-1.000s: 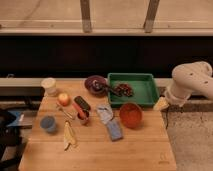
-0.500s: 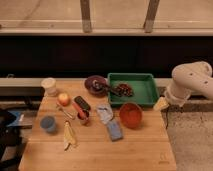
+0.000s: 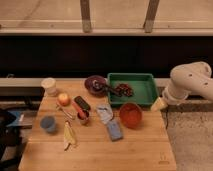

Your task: Place towel in table surface

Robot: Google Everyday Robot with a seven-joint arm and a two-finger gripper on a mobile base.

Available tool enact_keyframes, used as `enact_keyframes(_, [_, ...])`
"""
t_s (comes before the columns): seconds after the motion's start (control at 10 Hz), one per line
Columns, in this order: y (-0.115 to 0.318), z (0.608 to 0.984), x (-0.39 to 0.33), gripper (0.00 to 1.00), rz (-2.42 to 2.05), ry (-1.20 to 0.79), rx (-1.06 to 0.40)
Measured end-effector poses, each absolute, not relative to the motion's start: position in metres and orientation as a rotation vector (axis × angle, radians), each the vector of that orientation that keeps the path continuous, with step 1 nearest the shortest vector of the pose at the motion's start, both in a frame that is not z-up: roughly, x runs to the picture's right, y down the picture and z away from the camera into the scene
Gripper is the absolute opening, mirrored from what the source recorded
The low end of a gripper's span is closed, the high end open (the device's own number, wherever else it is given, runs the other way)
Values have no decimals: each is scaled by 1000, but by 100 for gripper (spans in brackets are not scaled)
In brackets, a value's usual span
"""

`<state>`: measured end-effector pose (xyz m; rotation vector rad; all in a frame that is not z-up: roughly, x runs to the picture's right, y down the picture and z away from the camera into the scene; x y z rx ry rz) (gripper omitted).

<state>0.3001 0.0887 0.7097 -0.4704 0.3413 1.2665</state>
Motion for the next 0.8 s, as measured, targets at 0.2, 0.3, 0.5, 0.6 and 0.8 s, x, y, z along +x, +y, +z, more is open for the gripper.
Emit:
enact_keyframes(0.2, [79, 706, 255, 80, 1191, 274, -476])
enact_keyframes(0.3, [73, 704, 225, 80, 1141, 235, -482])
enact_keyframes(0.5, [63, 701, 171, 80, 1043, 169, -487])
enact_keyframes(0.6, [59, 701, 147, 80, 1000, 144, -490])
enact_keyframes(0.8, [52, 698, 84, 80, 899, 85, -514])
